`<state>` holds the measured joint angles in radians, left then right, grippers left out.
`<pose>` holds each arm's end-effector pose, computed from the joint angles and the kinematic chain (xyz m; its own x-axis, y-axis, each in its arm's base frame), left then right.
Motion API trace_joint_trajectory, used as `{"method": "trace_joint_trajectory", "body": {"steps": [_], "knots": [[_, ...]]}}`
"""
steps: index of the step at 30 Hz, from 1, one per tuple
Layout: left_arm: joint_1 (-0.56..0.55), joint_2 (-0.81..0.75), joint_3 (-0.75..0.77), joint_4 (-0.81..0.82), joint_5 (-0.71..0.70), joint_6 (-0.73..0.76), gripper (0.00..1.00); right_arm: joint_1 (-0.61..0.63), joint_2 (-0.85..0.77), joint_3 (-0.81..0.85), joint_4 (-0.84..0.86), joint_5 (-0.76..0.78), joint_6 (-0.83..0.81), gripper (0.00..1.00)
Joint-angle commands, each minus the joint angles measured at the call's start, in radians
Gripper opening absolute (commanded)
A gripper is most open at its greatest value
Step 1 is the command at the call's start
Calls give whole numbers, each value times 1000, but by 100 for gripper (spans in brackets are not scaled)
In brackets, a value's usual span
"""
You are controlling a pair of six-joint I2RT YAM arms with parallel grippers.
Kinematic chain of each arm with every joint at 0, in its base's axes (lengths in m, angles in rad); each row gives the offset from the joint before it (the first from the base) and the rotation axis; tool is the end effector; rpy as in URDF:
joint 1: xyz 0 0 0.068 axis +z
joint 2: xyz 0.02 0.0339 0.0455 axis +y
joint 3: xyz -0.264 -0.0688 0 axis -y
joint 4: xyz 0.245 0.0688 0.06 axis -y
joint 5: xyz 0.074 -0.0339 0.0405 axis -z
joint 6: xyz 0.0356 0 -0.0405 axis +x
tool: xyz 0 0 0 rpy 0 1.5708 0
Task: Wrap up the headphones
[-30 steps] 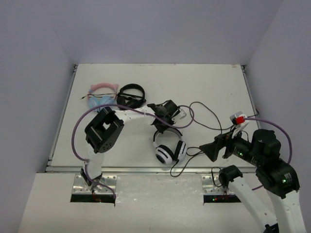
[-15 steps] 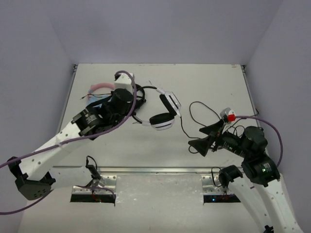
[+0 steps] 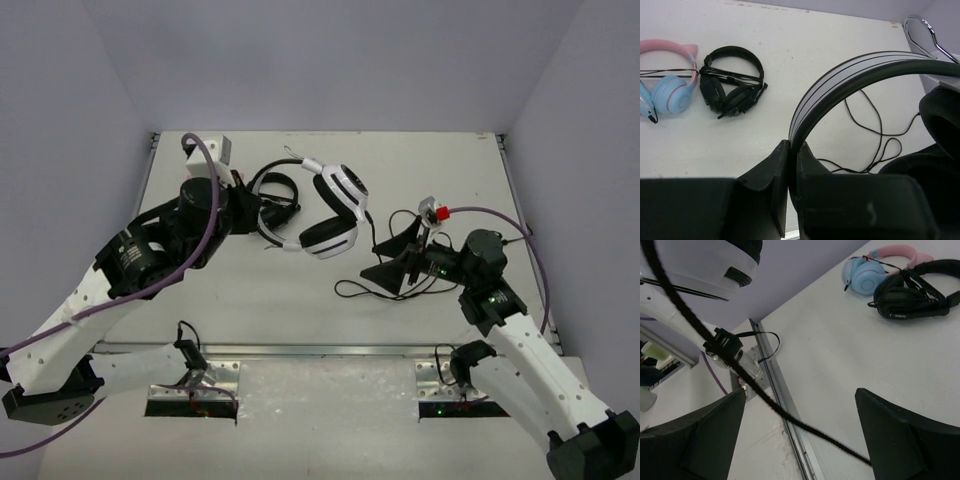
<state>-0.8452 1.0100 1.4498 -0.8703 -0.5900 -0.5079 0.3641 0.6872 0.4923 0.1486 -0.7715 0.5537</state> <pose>0.1275 -0.1139 0.4524 -0.3811 -0.1793 -0.9070 0.1153 0.9641 -0.2391 0.1475 0.0828 0.2878 -0.5132 0.2078 -0.8327 -0.7480 0.3675 0.5527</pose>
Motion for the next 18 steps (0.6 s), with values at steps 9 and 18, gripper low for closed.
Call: {"method": "trace_joint_trajectory", "body": {"steps": [9,18], "knots": [[-6,2,262,198,-19,-41,0,134,138,-93,374,-9,28,42],[-6,9,316,212,-212,41,0,133,-75,-245,290,133,-35,1]]}}
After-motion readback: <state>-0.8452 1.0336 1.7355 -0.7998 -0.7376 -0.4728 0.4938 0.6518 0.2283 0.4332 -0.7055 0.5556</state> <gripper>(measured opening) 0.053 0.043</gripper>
